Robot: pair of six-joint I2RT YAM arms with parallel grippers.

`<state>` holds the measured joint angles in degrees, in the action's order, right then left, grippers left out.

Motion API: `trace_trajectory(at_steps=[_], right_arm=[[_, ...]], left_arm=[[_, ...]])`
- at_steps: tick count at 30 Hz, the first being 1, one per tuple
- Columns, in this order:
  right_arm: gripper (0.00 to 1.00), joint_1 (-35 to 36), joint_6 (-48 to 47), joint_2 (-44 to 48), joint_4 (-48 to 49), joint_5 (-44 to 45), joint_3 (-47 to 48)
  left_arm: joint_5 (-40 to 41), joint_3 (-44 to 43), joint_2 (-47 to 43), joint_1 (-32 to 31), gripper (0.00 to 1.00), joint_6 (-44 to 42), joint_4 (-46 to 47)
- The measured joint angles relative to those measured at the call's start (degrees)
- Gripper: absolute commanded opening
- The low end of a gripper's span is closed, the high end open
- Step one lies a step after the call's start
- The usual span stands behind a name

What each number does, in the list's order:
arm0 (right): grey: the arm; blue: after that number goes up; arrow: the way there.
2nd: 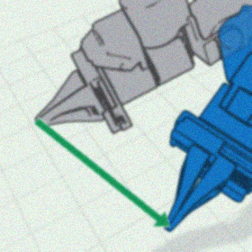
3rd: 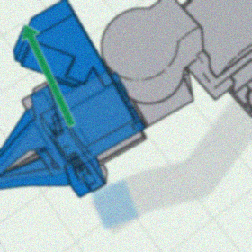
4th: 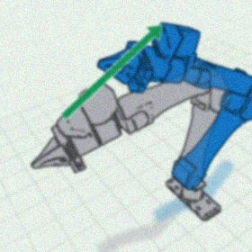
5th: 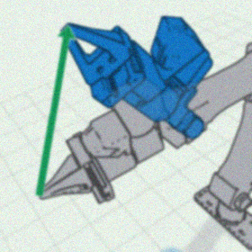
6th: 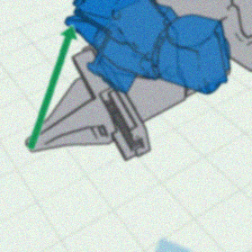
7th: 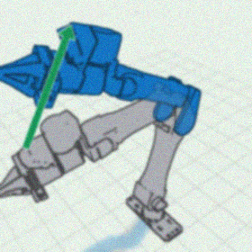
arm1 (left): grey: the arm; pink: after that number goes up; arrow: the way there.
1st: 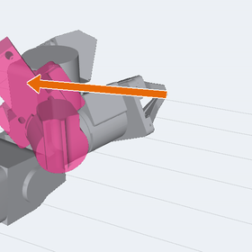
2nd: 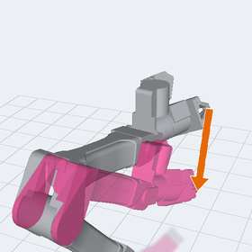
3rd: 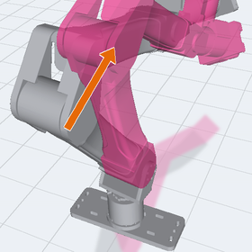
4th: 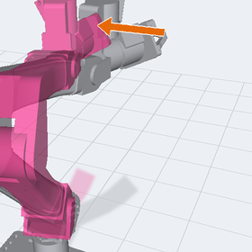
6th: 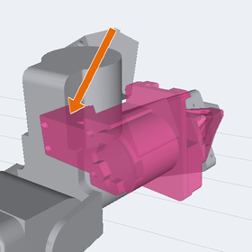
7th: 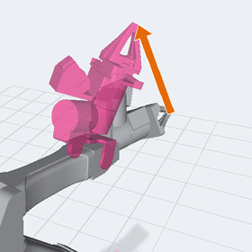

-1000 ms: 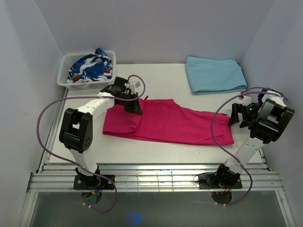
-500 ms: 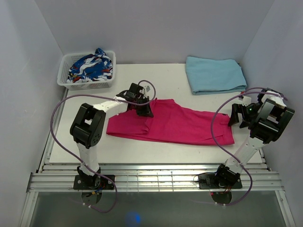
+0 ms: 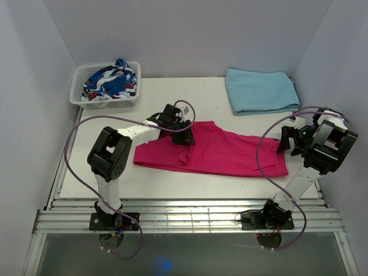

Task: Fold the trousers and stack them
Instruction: Fold the trousers

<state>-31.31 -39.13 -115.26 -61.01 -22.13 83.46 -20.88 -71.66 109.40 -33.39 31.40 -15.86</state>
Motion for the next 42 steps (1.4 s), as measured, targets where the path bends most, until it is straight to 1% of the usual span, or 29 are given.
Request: trace_trajectory(at_steps=[2, 3, 8, 11, 13, 14, 16, 17, 19, 21, 22, 23, 24, 27, 28, 30, 32, 37, 38, 41, 42], right_arm=[[0.96, 0.1, 0.0, 0.0, 0.0, 0.0, 0.0], [0.96, 0.1, 0.0, 0.0, 0.0, 0.0, 0.0], [0.96, 0.3, 0.0, 0.0, 0.0, 0.0, 0.0], [0.96, 0.3, 0.0, 0.0, 0.0, 0.1, 0.0], [0.96, 0.3, -0.1, 0.0, 0.0, 0.3, 0.0], [0.95, 0.3, -0.2, 0.0, 0.0, 0.5, 0.0], [0.93, 0.3, -0.5, 0.0, 0.0, 1.0, 0.0], [0.89, 0.3, -0.7, 0.1, 0.0, 1.1, 0.0], [0.86, 0.3, -1.0, 0.5, -0.1, 0.9, 0.0], [0.81, 0.4, -1.1, 1.2, -0.5, 0.2, 0.0], [0.81, 0.7, -0.9, 1.6, -0.7, -0.2, 0.0], [0.8, 0.9, -0.4, 1.9, -0.7, -0.3, 0.1], [0.8, 1.1, -0.1, 2.1, -0.7, -0.3, 0.1], [0.82, 2.0, 2.1, 2.3, -0.1, -0.2, 0.1], [0.83, 2.2, 2.9, 2.3, 0.1, 0.0, 0.0], [0.84, 2.8, 4.4, 2.3, 1.3, 0.0, -0.5], [0.86, 3.0, 5.6, 2.3, 2.8, 0.5, -2.0], [0.87, 3.1, 8.6, 3.2, 4.9, 1.4, -5.4], [0.87, 3.1, 8.9, 3.4, 5.3, 1.5, -5.7], [0.87, 3.1, 9.7, 4.1, 6.3, 1.7, -6.7], [0.87, 3.1, 9.9, 4.4, 6.7, 1.8, -7.1]], left_arm=[[-1.2, 0.0, 0.0, -0.1, 0.78, -0.1, 1.0], [-1.8, 0.0, 0.0, -0.2, 0.82, -0.2, 1.4], [-6.2, 0.0, -1.2, -0.6, 0.84, -1.2, 2.4], [-7.9, 0.1, -4.0, 0.2, 0.84, -1.9, 1.7], [-9.2, 0.9, -7.5, 2.8, 0.81, -2.5, 0.9], [-9.8, 1.0, -9.2, 5.2, 0.76, -3.4, -0.2], [-10.6, 1.0, -12.0, 11.7, 0.72, -6.6, -2.1], [-10.9, 0.9, -13.0, 15.5, 0.69, -8.7, -3.3], [-10.0, 1.0, -14.6, 21.6, 0.66, -13.5, -5.7], [-6.7, 2.3, -16.3, 25.2, 0.67, -18.1, -7.5], [-4.5, 3.4, -17.5, 24.9, 0.67, -19.8, -8.3], [-2.3, 4.2, -18.5, 23.3, 0.66, -21.3, -9.2], [0.7, 4.4, -19.2, 20.2, 0.67, -22.4, -10.4], [7.3, 3.2, -18.9, 8.9, 0.71, -23.6, -11.3], [9.1, 2.4, -18.4, 5.1, 0.73, -23.3, -11.4], [13.9, 0.2, -16.5, -1.2, 0.73, -22.2, -12.0], [18.8, -2.2, -13.8, -6.1, 0.73, -20.7, -12.2], [27.6, -7.9, -4.3, -14.5, 0.7, -16.5, -14.0], [28.7, -9.4, -2.0, -15.6, 0.66, -15.6, -14.8], [31.2, -13.8, 4.3, -17.2, 0.62, -13.3, -17.3], [32.0, -15.1, 6.3, -17.4, 0.59, -12.6, -18.1]])
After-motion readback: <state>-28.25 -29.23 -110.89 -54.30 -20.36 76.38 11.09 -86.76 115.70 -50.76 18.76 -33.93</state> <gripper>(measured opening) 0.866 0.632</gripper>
